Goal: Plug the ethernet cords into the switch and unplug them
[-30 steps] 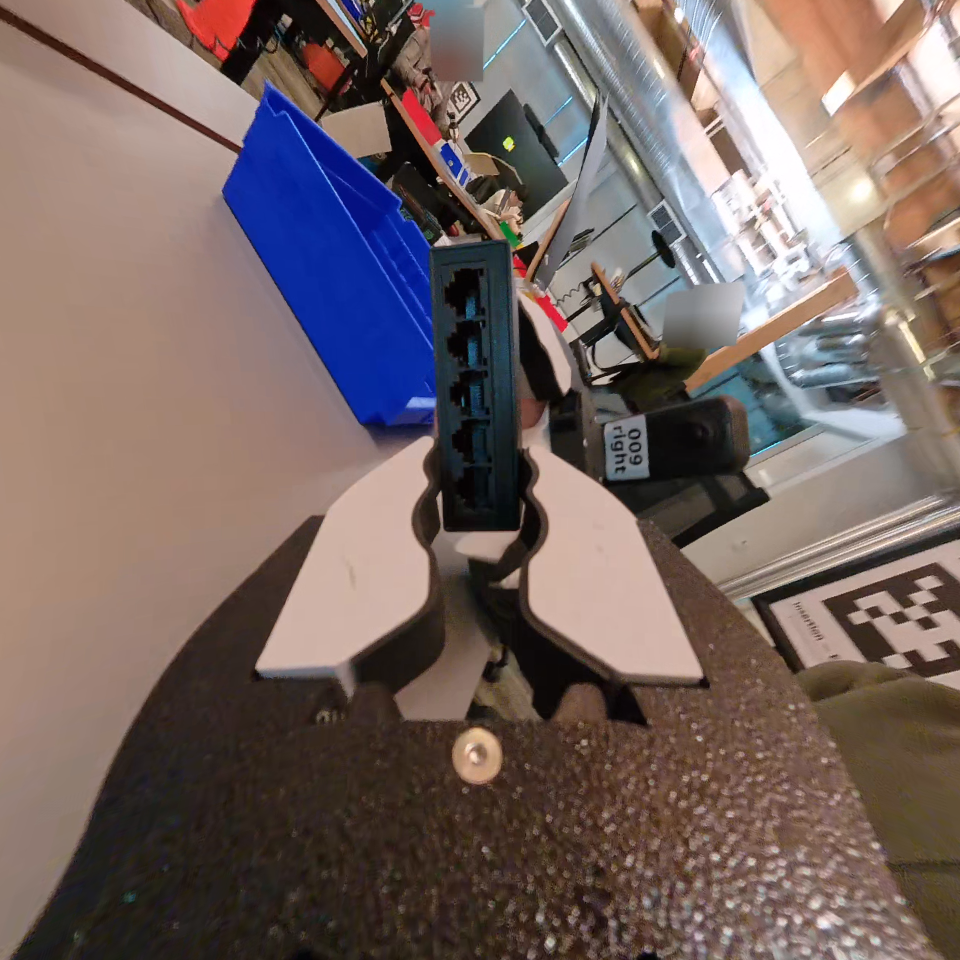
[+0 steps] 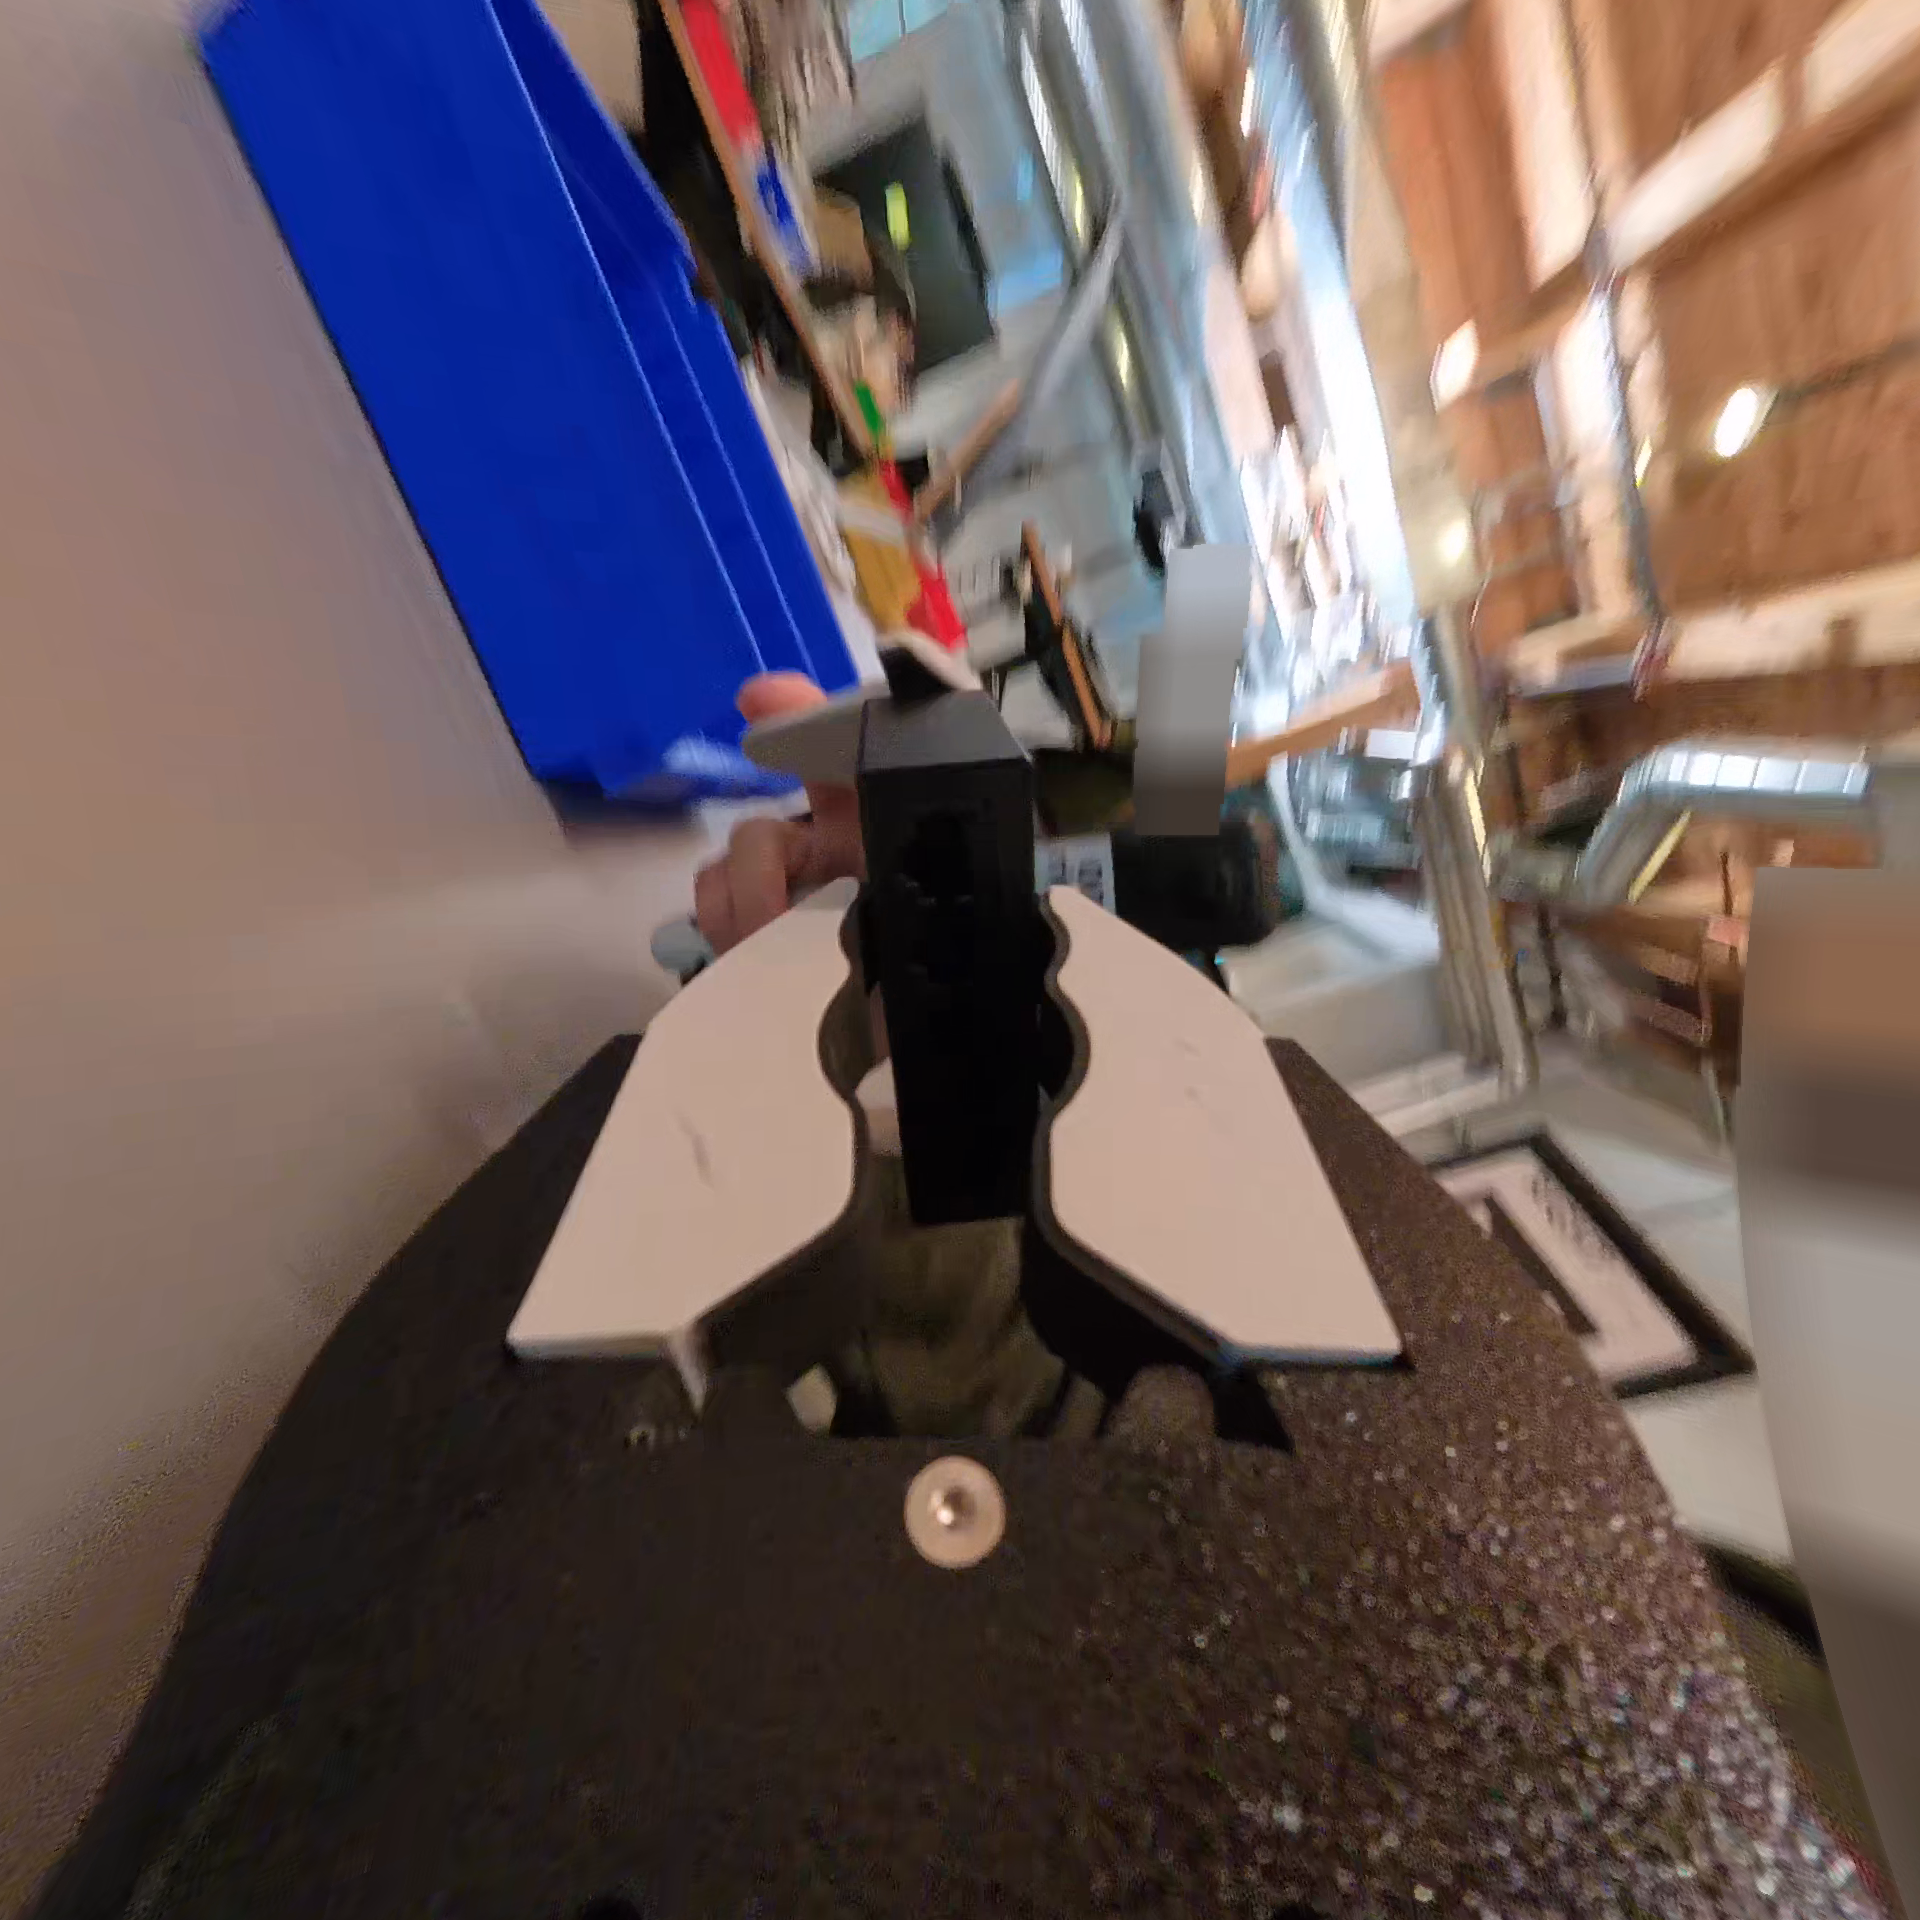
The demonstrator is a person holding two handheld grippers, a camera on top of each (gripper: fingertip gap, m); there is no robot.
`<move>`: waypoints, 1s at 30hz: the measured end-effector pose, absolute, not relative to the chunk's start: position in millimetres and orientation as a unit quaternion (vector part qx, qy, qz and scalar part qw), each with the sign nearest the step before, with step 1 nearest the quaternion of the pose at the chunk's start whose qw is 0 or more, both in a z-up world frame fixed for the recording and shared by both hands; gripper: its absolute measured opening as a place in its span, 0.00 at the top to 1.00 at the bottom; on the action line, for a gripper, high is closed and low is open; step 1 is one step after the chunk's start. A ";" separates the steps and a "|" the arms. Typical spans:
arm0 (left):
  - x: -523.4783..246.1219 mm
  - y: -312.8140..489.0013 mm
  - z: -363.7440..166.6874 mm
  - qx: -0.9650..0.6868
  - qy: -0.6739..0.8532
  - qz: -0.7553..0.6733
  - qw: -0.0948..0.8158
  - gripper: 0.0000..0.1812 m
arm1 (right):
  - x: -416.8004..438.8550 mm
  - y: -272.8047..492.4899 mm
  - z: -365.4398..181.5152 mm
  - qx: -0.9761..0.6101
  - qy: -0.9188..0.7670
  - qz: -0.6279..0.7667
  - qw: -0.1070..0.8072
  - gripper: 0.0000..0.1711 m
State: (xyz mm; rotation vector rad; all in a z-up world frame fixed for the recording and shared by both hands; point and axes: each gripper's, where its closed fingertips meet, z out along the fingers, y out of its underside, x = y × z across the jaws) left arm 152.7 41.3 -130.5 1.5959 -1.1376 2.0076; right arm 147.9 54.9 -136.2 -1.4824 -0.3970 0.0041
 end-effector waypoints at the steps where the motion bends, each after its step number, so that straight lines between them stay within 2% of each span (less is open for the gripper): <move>1: 159.2 51.4 -128.5 0.570 -0.365 0.722 0.147 0.85 | 156.3 57.0 -132.7 -0.668 -0.148 -0.003 0.729 0.43; 4: 172.4 80.9 -126.9 0.593 -0.296 0.746 0.072 0.85 | 166.8 65.3 -128.3 -0.672 -0.082 -0.005 0.736 0.31; 5: 175.4 89.6 -126.5 0.600 -0.276 0.750 0.046 0.85 | 165.2 69.5 -130.5 -0.679 -0.076 -0.012 0.730 0.30; 8: 178.7 101.2 -124.0 0.608 -0.234 0.759 0.014 0.85 | 171.4 79.5 -130.3 -0.679 -0.032 -0.082 0.729 0.36; 11: 179.5 100.8 -122.4 0.609 -0.213 0.764 0.006 0.85 | 167.9 81.9 -128.8 -0.670 -0.032 -0.136 0.730 0.55; 13: 179.7 99.7 -121.7 0.608 -0.202 0.767 0.006 0.85 | 161.9 82.1 -129.7 -0.671 -0.050 -0.142 0.726 0.64; 17: 178.0 98.2 -122.4 0.608 -0.207 0.767 0.007 0.84 | 161.4 78.8 -129.1 -0.689 -0.037 -0.108 0.715 0.65; 21: 169.4 95.9 -106.9 0.565 -0.249 0.786 0.034 0.79 | 161.7 64.1 -118.1 -0.668 -0.006 0.017 0.744 0.65; 23: 166.2 92.2 -109.8 0.571 -0.297 0.764 0.038 0.69 | 158.8 56.0 -119.2 -0.669 -0.019 0.041 0.742 0.65; 24: 164.3 86.3 -112.9 0.574 -0.327 0.750 0.047 0.68 | 155.5 53.8 -123.0 -0.679 -0.033 0.040 0.733 0.65; 26: 159.7 70.0 -117.9 0.569 -0.375 0.727 0.082 0.70 | 146.1 52.0 -129.6 -0.695 -0.063 0.034 0.715 0.65; 28: 161.5 64.8 -122.8 0.578 -0.378 0.717 0.088 0.82 | 144.9 50.4 -128.3 -0.693 -0.069 -0.002 0.718 0.65; 30: 164.7 64.6 -124.1 0.584 -0.356 0.723 0.094 0.83 | 147.3 49.4 -131.0 -0.702 -0.065 -0.025 0.709 0.65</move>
